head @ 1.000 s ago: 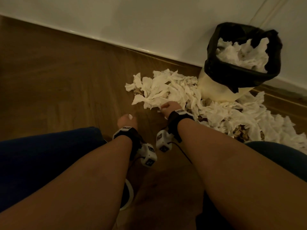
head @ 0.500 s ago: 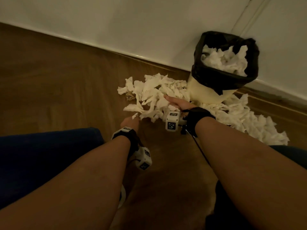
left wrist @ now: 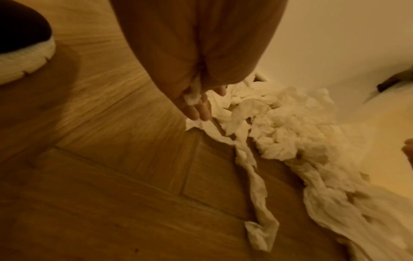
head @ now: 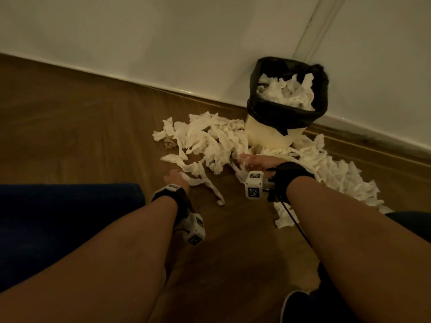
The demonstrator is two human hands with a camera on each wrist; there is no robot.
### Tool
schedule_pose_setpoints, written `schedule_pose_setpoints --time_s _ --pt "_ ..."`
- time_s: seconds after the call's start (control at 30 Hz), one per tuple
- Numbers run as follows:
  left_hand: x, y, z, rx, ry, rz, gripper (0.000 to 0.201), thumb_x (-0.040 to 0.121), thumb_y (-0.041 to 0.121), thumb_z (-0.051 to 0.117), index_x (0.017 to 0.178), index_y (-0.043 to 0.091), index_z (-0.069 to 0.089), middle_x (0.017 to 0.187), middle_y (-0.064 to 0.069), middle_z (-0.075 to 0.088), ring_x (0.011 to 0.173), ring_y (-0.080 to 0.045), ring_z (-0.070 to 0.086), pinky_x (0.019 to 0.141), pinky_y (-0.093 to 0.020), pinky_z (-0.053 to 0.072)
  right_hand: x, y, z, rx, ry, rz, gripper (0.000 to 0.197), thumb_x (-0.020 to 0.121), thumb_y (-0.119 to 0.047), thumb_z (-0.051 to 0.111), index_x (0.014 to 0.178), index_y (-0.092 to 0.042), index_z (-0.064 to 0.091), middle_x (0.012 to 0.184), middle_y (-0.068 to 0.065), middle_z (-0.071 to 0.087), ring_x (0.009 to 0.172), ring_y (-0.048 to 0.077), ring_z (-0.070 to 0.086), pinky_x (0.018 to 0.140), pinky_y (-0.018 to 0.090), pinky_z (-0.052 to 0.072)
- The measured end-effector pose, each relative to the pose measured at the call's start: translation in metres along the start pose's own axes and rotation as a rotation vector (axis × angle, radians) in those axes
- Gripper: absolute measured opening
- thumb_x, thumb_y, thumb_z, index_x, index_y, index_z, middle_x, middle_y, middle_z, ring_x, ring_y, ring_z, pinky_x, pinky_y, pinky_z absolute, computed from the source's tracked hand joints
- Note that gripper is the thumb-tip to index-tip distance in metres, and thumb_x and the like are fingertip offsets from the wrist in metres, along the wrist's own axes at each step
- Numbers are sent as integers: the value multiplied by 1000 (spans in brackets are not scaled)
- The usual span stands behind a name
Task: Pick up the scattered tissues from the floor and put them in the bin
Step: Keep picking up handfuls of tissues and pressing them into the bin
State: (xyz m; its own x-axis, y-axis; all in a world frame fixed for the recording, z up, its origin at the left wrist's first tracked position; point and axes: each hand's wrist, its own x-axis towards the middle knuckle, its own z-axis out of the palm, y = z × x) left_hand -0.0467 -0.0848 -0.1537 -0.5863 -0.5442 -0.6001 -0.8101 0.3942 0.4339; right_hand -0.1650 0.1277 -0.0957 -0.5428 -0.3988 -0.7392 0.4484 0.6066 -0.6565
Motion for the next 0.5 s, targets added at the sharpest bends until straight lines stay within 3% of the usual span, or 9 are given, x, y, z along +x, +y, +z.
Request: schedule_pose_setpoints --time_s 0.07,0.13,0.17,0.23,0.27,0.3,0.37,0.43,0.5 --pt "-5 14 0 -26 -35 66 42 97 16 47 136 3 40 140 -18 41 128 -33 41 106 -38 36 -8 -4 -4 67 78 -8 48 98 -21 45 145 -18 34 146 9 40 125 20 44 95 28 41" --pt "-15 37 -4 -199 -147 138 42 96 7 46 137 4 37 136 -18 45 124 -36 47 102 -40 41 -19 -11 -9 183 127 -48 47 99 -18 43 145 -15 34 129 9 53 101 16 55 64 19 50" --pt "-24 51 -8 -372 -212 165 38 97 4 39 135 7 38 130 -22 48 117 -39 53 95 -43 46 -25 -17 -13 255 159 -72 47 99 -16 43 145 -13 33 120 7 56 84 11 59 47 16 48" --pt "-37 82 -17 -609 -265 137 29 96 7 35 121 11 49 101 -22 59 83 -34 64 64 -35 52 -38 -29 -20 394 196 -111 49 98 -14 45 145 -15 31 127 9 52 56 7 62 30 13 38" --pt "-44 99 -22 -653 -256 132 26 95 12 37 116 13 52 88 -20 59 71 -31 61 56 -31 48 -45 -36 -24 455 196 -130 50 97 -15 48 145 -17 32 135 11 47 58 10 63 30 14 39" --pt "-48 115 -28 -606 -229 191 29 95 13 39 121 13 52 88 -21 59 73 -33 61 59 -34 50 -51 -42 -29 492 218 -150 50 96 -16 51 144 -18 34 140 10 44 71 13 63 35 17 43" --pt "-56 147 -36 -330 -111 376 34 96 8 38 129 5 45 115 -25 57 102 -37 59 86 -42 49 -62 -55 -38 550 266 -215 49 95 -15 53 142 -17 37 142 10 43 93 19 54 57 20 51" --pt "-71 178 -46 -208 -21 521 34 98 13 37 130 2 40 126 -23 50 115 -37 52 93 -38 41 -74 -69 -48 621 306 -312 46 96 -5 49 140 -10 39 142 12 44 98 18 50 76 22 47" --pt "-87 210 -54 -128 43 637 40 100 28 36 130 2 37 128 -23 49 115 -37 50 87 -34 39 -87 -84 -62 653 376 -419 42 96 4 44 138 1 40 130 13 53 88 13 53 69 17 50"
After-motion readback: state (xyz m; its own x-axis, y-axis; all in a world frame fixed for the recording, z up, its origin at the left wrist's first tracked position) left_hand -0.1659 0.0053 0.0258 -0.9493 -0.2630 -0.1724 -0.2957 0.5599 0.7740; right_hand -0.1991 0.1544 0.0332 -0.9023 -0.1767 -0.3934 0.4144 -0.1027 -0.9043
